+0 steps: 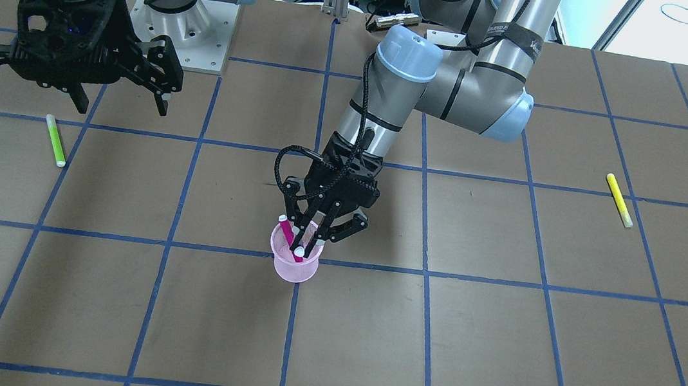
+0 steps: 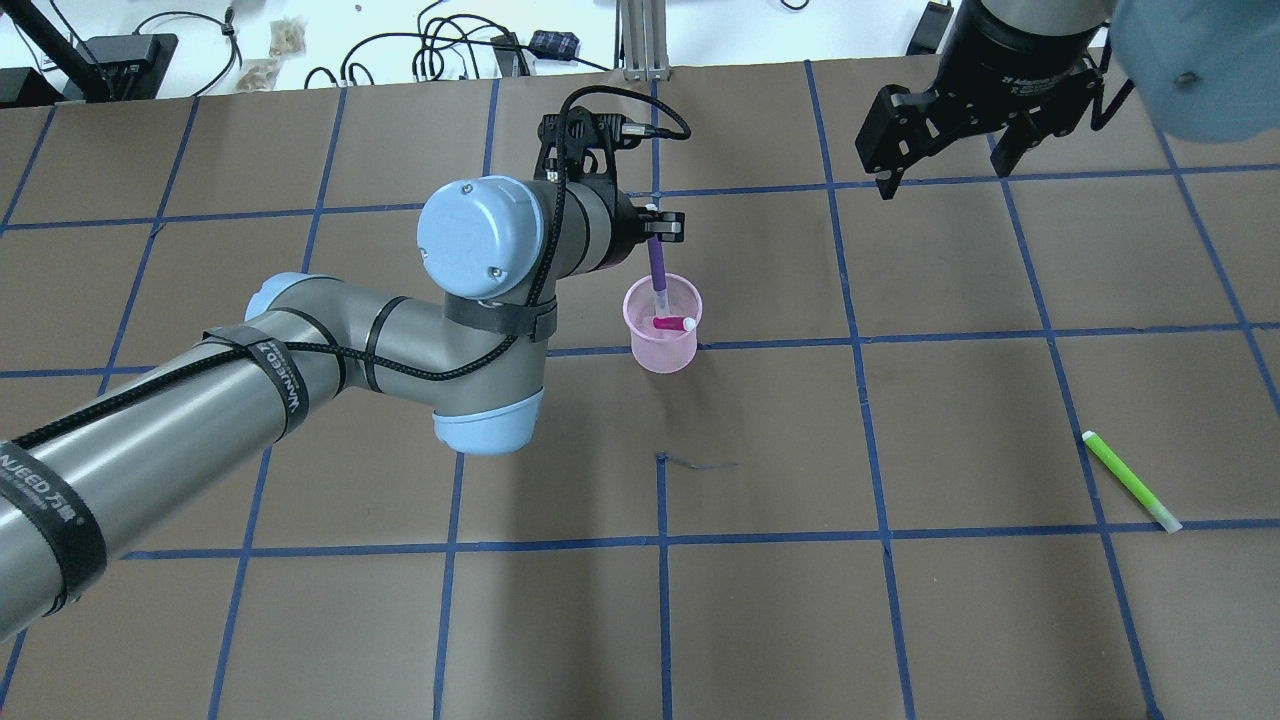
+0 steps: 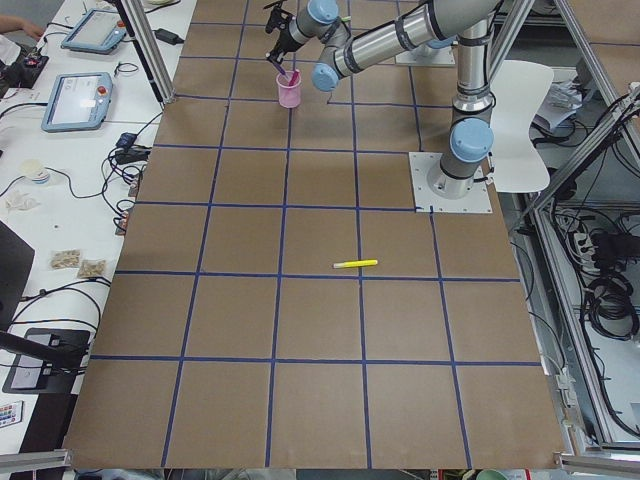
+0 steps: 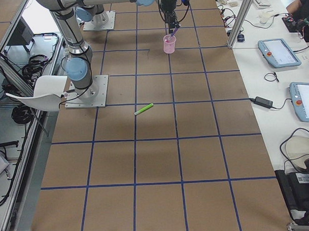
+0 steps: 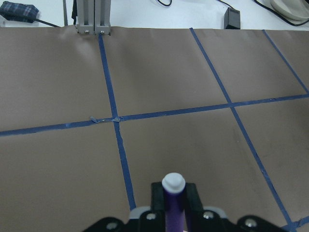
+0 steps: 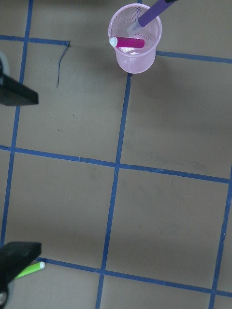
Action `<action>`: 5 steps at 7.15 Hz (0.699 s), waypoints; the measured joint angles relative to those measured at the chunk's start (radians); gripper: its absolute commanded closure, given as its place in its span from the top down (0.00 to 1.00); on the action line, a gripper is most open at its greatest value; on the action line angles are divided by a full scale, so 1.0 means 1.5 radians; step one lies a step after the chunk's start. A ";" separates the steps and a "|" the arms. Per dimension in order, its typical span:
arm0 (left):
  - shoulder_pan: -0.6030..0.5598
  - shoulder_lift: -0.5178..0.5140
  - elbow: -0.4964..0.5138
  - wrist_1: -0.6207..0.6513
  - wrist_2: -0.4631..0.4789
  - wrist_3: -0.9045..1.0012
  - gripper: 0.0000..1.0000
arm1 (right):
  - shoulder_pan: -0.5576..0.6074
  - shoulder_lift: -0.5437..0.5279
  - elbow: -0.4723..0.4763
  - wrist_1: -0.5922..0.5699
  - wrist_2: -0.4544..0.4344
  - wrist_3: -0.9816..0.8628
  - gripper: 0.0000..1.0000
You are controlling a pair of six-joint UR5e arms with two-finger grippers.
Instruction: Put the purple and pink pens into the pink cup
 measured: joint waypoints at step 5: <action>-0.001 -0.004 -0.013 -0.008 0.011 -0.005 1.00 | 0.000 0.000 0.000 0.001 0.000 0.003 1.00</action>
